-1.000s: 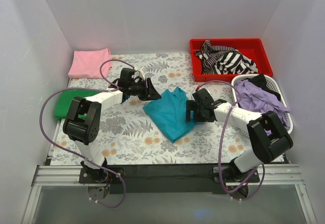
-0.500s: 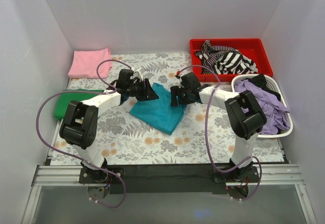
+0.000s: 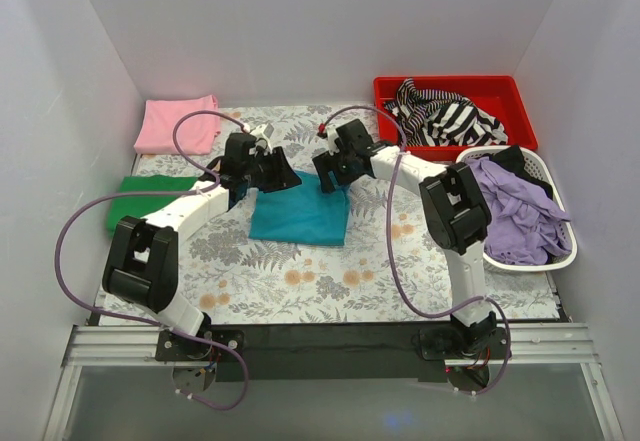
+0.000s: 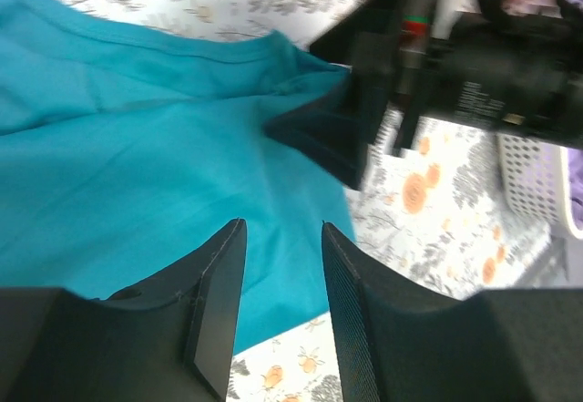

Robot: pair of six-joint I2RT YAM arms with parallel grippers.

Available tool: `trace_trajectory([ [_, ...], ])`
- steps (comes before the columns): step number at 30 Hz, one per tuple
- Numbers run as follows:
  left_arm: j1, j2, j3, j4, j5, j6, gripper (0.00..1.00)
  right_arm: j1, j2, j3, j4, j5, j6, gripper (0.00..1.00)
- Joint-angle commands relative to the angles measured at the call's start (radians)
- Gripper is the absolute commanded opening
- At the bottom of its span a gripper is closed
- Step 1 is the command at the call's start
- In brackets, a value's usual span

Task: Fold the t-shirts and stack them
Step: Fold the tshirt

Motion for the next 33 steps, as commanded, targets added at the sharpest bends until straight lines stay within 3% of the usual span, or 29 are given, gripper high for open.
trace_trajectory([
  [1, 0.004, -0.013, 0.033, -0.051, -0.168, 0.011, 0.39, -0.003, -0.111, 0.034, -0.039, 0.086, -0.047, 0.89],
  [5, 0.049, 0.022, 0.048, -0.049, -0.240, -0.004, 0.40, -0.006, -0.174, 0.009, -0.030, 0.118, -0.053, 0.90],
  [9, 0.107, 0.107, 0.086, -0.036, -0.132, 0.002, 0.40, -0.009, -0.181, -0.009, -0.033, 0.074, -0.062, 0.89],
  [20, 0.158, 0.281, 0.263, -0.128, -0.018, 0.112, 0.39, -0.011, -0.148, -0.107, -0.035, -0.049, -0.081, 0.84],
  [33, 0.161, 0.327, 0.356, -0.371, -0.260, 0.332, 0.40, -0.011, -0.150, -0.121, -0.033, -0.118, -0.085, 0.83],
])
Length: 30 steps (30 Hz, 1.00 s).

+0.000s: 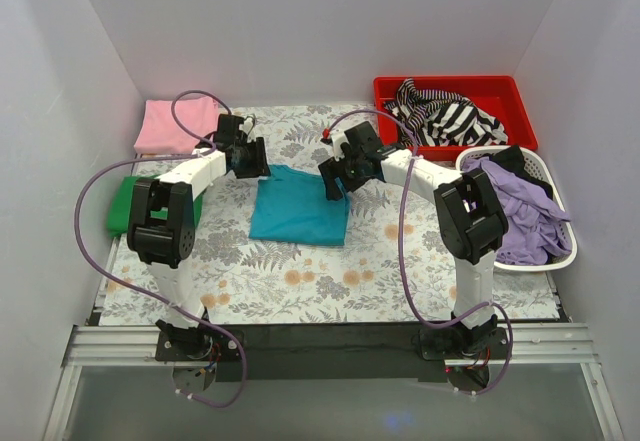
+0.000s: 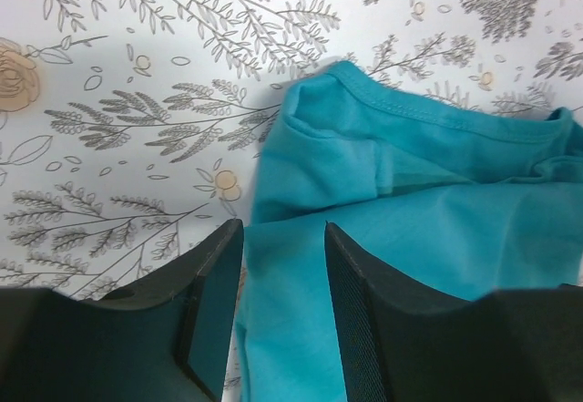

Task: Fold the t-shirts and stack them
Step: Fold the tshirt

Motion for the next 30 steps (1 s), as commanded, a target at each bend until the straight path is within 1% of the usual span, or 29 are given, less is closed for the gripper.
trace_trajectory([
  [1, 0.005, 0.012, 0.036, -0.091, -0.071, 0.088, 0.40, -0.004, -0.009, -0.002, 0.014, -0.034, -0.017, 0.83],
  [3, 0.005, 0.016, 0.039, -0.101, -0.072, 0.108, 0.40, -0.002, -0.010, -0.005, 0.014, -0.040, -0.016, 0.83],
  [6, 0.006, 0.032, 0.044, -0.105, -0.037, 0.133, 0.40, -0.002, -0.010, -0.008, 0.016, -0.040, -0.014, 0.83],
  [11, 0.011, 0.062, 0.049, -0.114, 0.032, 0.130, 0.40, -0.002, -0.015, -0.011, 0.016, -0.037, -0.016, 0.82],
  [13, 0.013, 0.055, 0.039, -0.089, 0.052, 0.120, 0.40, -0.002, -0.020, -0.010, 0.016, -0.035, -0.019, 0.82],
  [16, 0.016, 0.052, 0.044, -0.080, 0.072, 0.114, 0.40, -0.002, -0.032, -0.013, 0.014, -0.024, -0.020, 0.79],
  [18, 0.019, 0.052, 0.049, -0.075, 0.091, 0.110, 0.40, -0.001, -0.036, -0.011, 0.013, -0.023, -0.019, 0.75],
  [19, 0.020, 0.051, 0.050, -0.074, 0.095, 0.104, 0.40, 0.002, -0.044, -0.008, 0.002, 0.009, -0.016, 0.74],
  [22, 0.025, 0.043, 0.046, -0.057, 0.123, 0.093, 0.40, 0.010, -0.078, -0.017, 0.000, 0.072, -0.010, 0.78],
  [24, 0.028, 0.043, 0.046, -0.052, 0.135, 0.088, 0.40, 0.012, -0.089, -0.024, 0.003, 0.090, 0.004, 0.78],
  [25, 0.029, 0.045, 0.046, -0.052, 0.141, 0.087, 0.40, 0.024, -0.105, -0.022, -0.003, 0.151, 0.001, 0.78],
  [26, 0.031, 0.046, 0.047, -0.052, 0.143, 0.085, 0.40, 0.031, -0.118, -0.031, 0.000, 0.172, -0.004, 0.79],
  [27, 0.031, 0.046, 0.046, -0.052, 0.149, 0.085, 0.40, 0.035, -0.130, -0.036, 0.006, 0.178, 0.001, 0.79],
  [30, 0.033, 0.051, 0.042, -0.048, 0.154, 0.081, 0.40, 0.032, -0.127, -0.030, 0.014, 0.128, 0.009, 0.78],
])
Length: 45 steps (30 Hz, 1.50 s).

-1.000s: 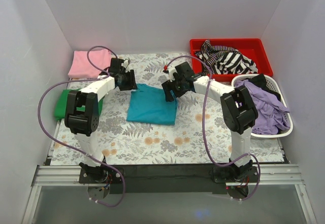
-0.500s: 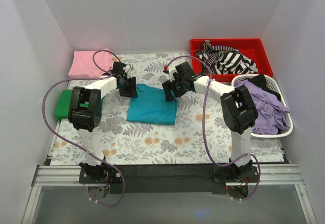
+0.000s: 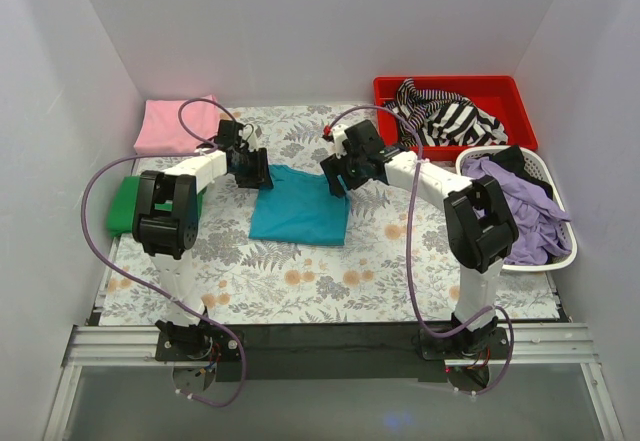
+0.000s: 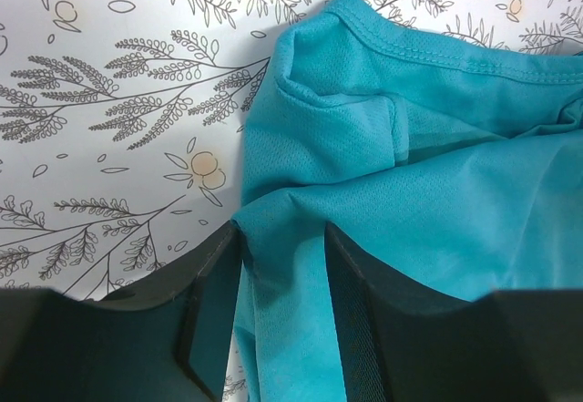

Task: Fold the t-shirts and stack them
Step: Fold the tshirt

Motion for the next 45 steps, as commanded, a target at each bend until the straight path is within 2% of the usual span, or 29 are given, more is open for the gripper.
trace_trajectory([
  [1, 0.008, -0.035, 0.020, 0.022, 0.038, -0.006, 0.40, 0.009, -0.040, 0.005, 0.023, -0.021, 0.007, 0.78],
  [7, 0.010, -0.026, 0.026, 0.028, 0.061, -0.016, 0.39, 0.008, 0.031, 0.037, 0.023, -0.103, 0.010, 0.74],
  [16, 0.011, -0.017, 0.023, 0.037, 0.091, -0.025, 0.38, 0.008, 0.115, 0.071, 0.021, -0.118, 0.000, 0.65],
  [19, 0.011, -0.018, 0.023, 0.042, 0.091, -0.028, 0.38, 0.004, 0.123, 0.080, 0.020, -0.132, -0.004, 0.49],
  [23, 0.013, -0.025, 0.019, 0.042, 0.094, -0.028, 0.38, 0.004, 0.105, 0.074, 0.020, -0.115, -0.007, 0.35],
  [28, 0.014, -0.072, 0.005, 0.045, 0.088, -0.036, 0.32, 0.006, 0.017, 0.035, 0.026, -0.097, -0.013, 0.29],
  [31, 0.013, -0.117, -0.007, 0.058, 0.093, -0.045, 0.23, 0.008, -0.030, 0.015, 0.026, -0.091, -0.013, 0.12],
  [32, 0.013, -0.129, -0.009, 0.058, 0.093, -0.045, 0.21, 0.008, -0.039, 0.011, 0.024, -0.092, -0.014, 0.03],
  [33, 0.013, -0.147, -0.012, 0.065, 0.091, -0.046, 0.18, 0.008, -0.058, 0.008, 0.026, -0.089, -0.014, 0.01],
  [39, 0.014, -0.186, -0.013, 0.063, 0.097, -0.042, 0.12, 0.011, -0.096, -0.031, 0.044, -0.067, -0.005, 0.01],
  [40, 0.014, -0.190, -0.013, 0.066, 0.099, -0.045, 0.08, 0.012, -0.101, -0.035, 0.046, -0.057, -0.002, 0.01],
  [43, 0.016, -0.192, -0.004, 0.078, 0.134, -0.051, 0.05, 0.014, -0.118, -0.047, 0.055, -0.016, 0.007, 0.01],
  [45, 0.016, -0.190, 0.005, 0.098, 0.153, -0.063, 0.00, 0.014, -0.139, -0.061, 0.067, 0.018, 0.012, 0.01],
])
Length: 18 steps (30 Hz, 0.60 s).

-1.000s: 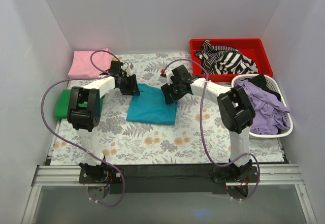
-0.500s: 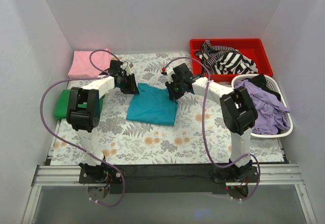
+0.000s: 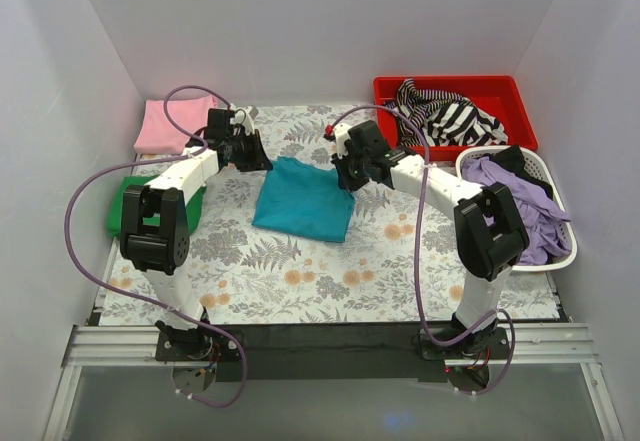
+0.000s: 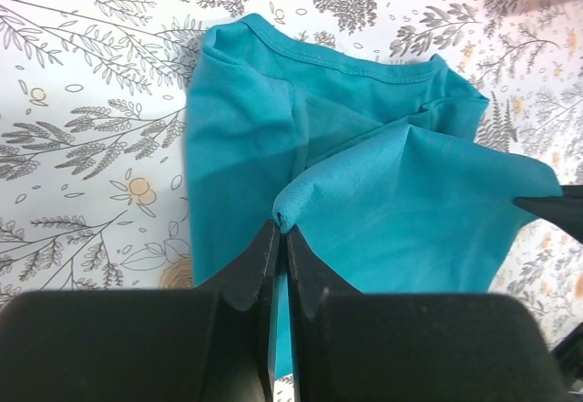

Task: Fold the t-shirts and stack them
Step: Fold the tshirt

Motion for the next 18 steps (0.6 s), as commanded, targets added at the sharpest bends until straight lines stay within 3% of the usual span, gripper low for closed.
trace_trajectory([
  [1, 0.007, -0.043, 0.016, 0.041, 0.055, -0.011, 0.00, 0.006, -0.063, -0.023, 0.041, 0.096, 0.012, 0.01],
  [7, 0.007, -0.033, 0.044, 0.108, 0.098, -0.023, 0.00, 0.006, -0.123, -0.092, 0.143, 0.237, 0.026, 0.01],
  [11, 0.007, -0.021, 0.033, 0.261, 0.143, -0.057, 0.00, 0.004, -0.149, -0.172, 0.278, 0.395, 0.041, 0.01],
  [14, 0.006, 0.048, 0.059, 0.332, 0.163, -0.096, 0.00, -0.016, -0.086, -0.172, 0.388, 0.453, 0.042, 0.01],
  [18, 0.007, 0.189, 0.111, 0.527, 0.197, -0.179, 0.00, -0.049, 0.107, -0.037, 0.416, 0.513, 0.049, 0.01],
])
